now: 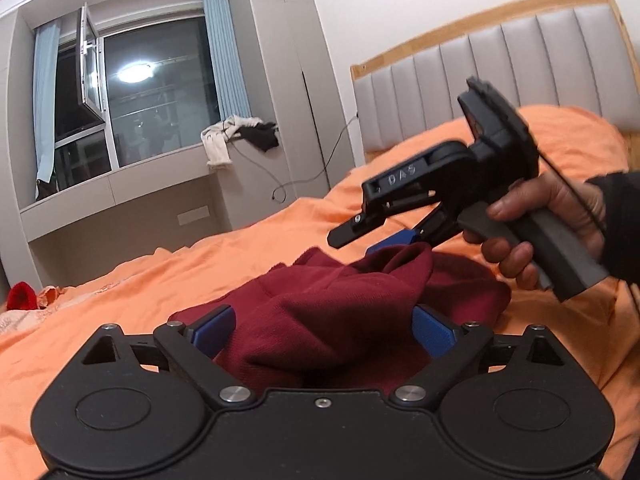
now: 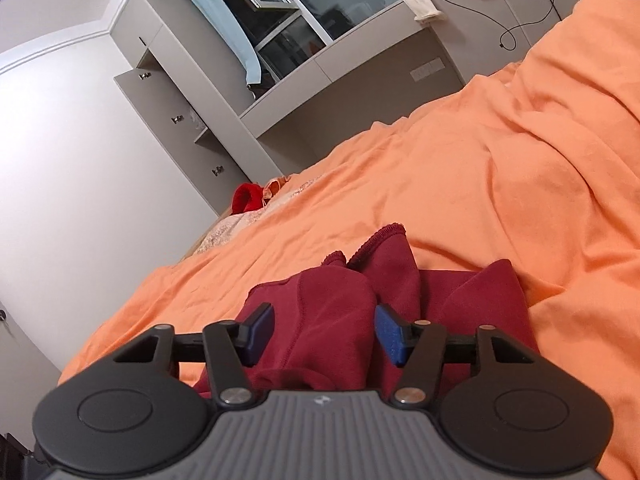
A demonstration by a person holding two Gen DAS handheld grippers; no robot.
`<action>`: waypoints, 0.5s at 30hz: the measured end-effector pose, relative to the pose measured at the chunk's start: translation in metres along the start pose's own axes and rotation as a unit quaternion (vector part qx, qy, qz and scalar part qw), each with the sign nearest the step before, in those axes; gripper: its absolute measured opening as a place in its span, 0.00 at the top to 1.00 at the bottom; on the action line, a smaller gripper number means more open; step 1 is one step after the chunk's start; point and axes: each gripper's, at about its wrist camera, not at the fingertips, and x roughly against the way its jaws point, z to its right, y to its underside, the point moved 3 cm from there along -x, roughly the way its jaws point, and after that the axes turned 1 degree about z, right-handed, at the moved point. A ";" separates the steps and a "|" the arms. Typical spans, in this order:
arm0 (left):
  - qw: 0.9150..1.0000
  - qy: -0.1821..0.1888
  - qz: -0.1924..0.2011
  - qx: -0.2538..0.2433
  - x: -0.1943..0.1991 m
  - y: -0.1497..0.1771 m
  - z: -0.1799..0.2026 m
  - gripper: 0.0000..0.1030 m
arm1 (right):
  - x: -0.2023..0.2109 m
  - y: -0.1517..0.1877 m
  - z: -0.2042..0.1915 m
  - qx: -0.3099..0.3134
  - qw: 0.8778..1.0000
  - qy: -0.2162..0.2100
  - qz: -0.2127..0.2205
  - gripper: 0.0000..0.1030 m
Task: Fold small clothes
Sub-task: 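Move the right gripper to the folded shirt bundle and close on it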
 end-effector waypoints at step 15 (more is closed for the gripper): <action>0.999 -0.011 -0.040 0.011 0.003 0.012 -0.017 0.31 | -0.020 0.013 0.011 -0.049 0.998 -0.001 -0.039 0.62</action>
